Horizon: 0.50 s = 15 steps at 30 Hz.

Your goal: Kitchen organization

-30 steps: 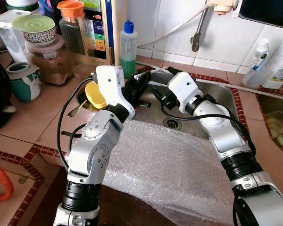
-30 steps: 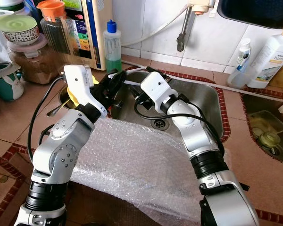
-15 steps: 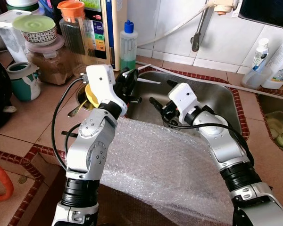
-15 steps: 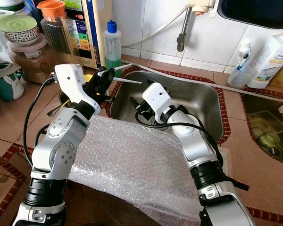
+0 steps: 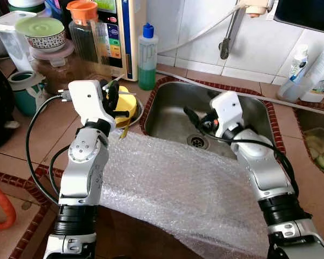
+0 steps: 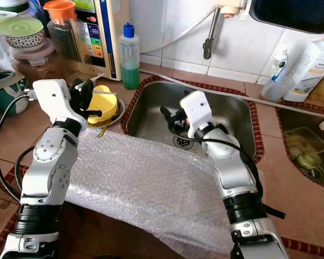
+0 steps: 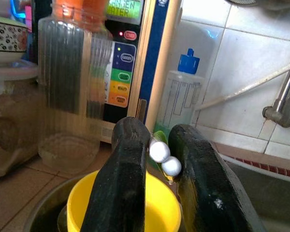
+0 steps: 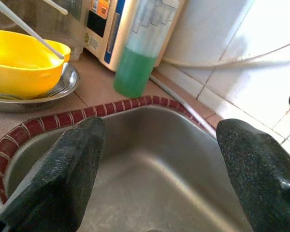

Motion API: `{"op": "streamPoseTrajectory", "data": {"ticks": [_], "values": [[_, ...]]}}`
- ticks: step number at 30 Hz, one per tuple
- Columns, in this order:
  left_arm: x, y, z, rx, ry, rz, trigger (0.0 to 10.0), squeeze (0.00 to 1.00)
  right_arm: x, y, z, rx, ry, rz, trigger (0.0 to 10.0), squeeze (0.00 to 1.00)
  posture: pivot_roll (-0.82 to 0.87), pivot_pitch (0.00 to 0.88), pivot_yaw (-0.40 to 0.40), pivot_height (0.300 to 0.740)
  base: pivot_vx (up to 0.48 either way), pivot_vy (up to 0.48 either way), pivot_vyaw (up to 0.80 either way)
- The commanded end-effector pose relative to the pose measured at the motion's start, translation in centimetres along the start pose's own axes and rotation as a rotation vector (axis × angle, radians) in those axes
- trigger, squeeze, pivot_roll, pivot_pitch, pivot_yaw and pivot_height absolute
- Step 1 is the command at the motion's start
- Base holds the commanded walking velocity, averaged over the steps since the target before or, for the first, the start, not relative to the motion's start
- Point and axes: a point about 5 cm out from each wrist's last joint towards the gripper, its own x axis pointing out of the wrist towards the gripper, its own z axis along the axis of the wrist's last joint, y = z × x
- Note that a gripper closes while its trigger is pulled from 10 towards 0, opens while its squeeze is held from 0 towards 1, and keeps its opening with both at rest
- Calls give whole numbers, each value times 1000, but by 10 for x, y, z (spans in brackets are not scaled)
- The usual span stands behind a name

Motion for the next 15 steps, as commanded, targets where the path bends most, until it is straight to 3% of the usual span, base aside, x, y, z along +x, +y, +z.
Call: {"op": "streamPoseTrajectory", "data": {"ticks": [1,6,7,10,11,12,15], "values": [[0,0,-2,25,0,6,10000,0,-4,-9,10,49,-34,-47,10000,0,44,62,-38,740,0,0,0],[1,7,-4,34,-7,32,10000,0,-11,-21,17,299,-67,-157,10000,0,32,63,-30,740,0,0,0],[1,7,-4,34,-7,32,10000,0,-11,-21,17,299,-67,-157,10000,0,32,63,-30,740,0,0,0],[3,12,-1,45,-25,52,10000,0,-16,-41,29,440,-153,-278,10000,0,30,61,-25,740,0,0,0],[4,16,1,54,-34,65,10000,0,-18,-57,41,389,-197,-366,10000,0,28,56,-23,740,0,0,0],[5,17,2,56,-37,67,10000,0,-19,-64,47,338,-212,-392,10000,0,27,53,-22,740,0,0,0],[6,19,2,58,-38,71,10000,0,-20,-68,53,293,-219,-404,10000,0,27,51,-21,740,0,0,0]]}}
